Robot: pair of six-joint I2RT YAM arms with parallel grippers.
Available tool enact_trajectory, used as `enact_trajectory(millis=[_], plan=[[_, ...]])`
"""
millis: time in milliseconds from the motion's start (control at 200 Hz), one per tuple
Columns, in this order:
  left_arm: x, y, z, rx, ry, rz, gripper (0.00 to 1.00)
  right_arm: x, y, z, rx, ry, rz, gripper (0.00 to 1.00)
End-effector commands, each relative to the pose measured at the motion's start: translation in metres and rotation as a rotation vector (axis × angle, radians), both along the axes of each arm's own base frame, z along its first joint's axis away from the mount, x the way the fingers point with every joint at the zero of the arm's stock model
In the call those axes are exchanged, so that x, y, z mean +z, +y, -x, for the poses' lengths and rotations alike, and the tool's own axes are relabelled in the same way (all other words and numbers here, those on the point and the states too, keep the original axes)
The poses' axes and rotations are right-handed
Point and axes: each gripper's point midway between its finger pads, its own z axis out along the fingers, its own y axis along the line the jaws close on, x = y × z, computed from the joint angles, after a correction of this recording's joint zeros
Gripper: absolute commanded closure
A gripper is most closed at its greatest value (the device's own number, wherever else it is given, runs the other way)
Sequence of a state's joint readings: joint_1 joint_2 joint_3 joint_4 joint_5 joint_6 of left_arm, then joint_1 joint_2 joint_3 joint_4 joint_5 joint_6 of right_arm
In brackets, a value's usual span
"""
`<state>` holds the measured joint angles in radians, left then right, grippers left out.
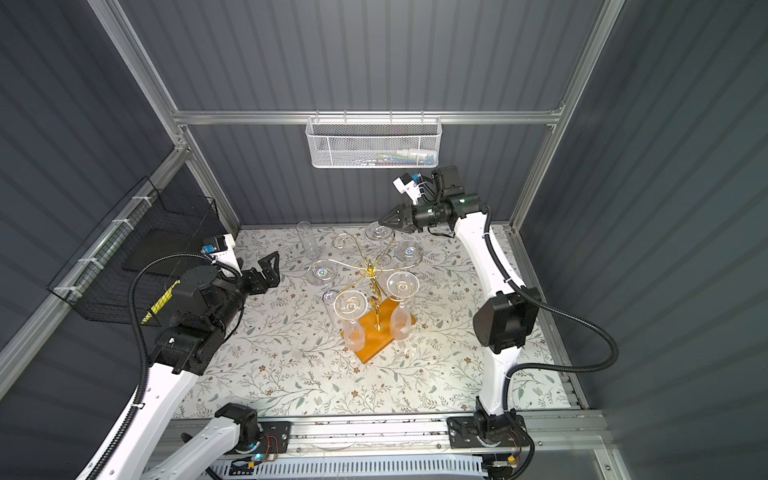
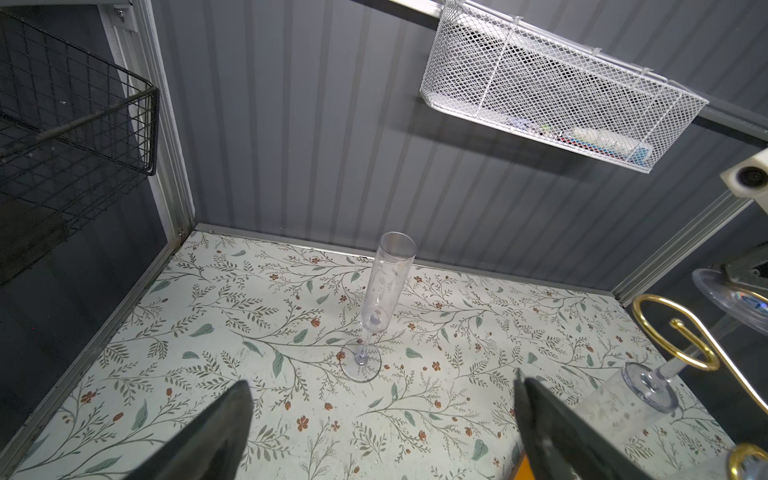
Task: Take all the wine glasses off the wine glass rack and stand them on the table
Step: 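Close the right gripper on the glass on the rack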
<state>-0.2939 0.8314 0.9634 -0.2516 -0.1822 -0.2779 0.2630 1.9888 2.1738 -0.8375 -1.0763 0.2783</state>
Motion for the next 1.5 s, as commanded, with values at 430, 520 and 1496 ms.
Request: enact_trajectory(millis=[430,520,1496], plan=[[0.0,0.003,0.006,0.009,0.009,-0.008,0.0,0.018,-0.001,0.01,0.01,-0.049,-0.006,0.91],[0.001,0.003,0.007,0.01,0.006,-0.006,0.0,0.018,-0.002,0.011,0.009,-0.043,-0.006,0.95],[0.008,0.004,0.012,0.011,0.003,0.008,0.0,0.041,-0.016,-0.014,-0.086,0.079,-0.156,1.0]])
